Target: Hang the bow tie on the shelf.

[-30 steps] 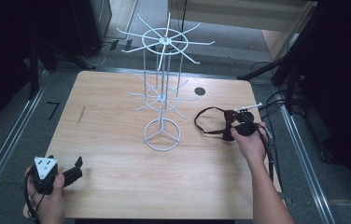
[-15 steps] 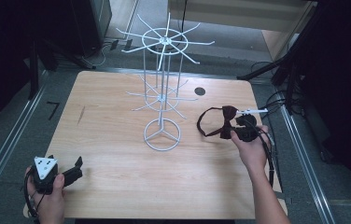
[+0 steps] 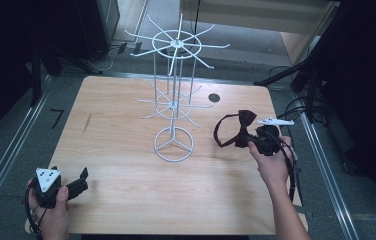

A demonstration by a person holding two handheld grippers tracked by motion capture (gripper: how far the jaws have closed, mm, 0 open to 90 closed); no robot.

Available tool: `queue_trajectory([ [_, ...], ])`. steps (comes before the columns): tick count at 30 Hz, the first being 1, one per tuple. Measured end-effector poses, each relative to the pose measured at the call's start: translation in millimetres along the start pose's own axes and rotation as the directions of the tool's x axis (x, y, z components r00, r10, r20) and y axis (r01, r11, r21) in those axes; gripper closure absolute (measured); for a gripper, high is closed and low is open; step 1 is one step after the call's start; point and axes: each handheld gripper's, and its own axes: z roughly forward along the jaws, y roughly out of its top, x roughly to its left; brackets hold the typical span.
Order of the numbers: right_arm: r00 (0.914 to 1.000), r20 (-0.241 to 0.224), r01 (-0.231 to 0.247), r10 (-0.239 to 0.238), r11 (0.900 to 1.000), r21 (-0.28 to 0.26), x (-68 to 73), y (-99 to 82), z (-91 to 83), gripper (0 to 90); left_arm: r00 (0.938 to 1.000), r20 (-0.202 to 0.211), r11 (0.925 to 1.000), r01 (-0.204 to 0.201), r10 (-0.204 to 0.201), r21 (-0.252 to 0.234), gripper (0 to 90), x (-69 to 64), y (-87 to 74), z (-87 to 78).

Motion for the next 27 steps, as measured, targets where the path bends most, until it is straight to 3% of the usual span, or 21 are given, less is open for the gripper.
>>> queue_trajectory([
  [16, 0.9988, -0.05, -0.008, 0.004, 0.9966, -0.082, 3.5, 5.0, -23.6, 85.1, 0.9999, 0.002, 0.9999, -0.012, 0.012, -0.006, 7.5, -2.1, -0.6, -1.2],
  [23, 0.9986, -0.051, -0.026, 0.018, 0.984, -0.176, 16.4, 13.5, -28.5, 85.0, 1.0, 0.004, 1.0, -0.008, 0.008, -0.005, 7.5, -1.7, -0.3, -0.5],
  [27, 0.9982, -0.057, -0.031, 0.02, 0.9784, -0.204, 23.9, 16.4, -29.0, 85.0, 1.0, 0.003, 1.0, 0.0, 0.0, 0.004, 7.5, -1.0, 0.4, 0.6],
])
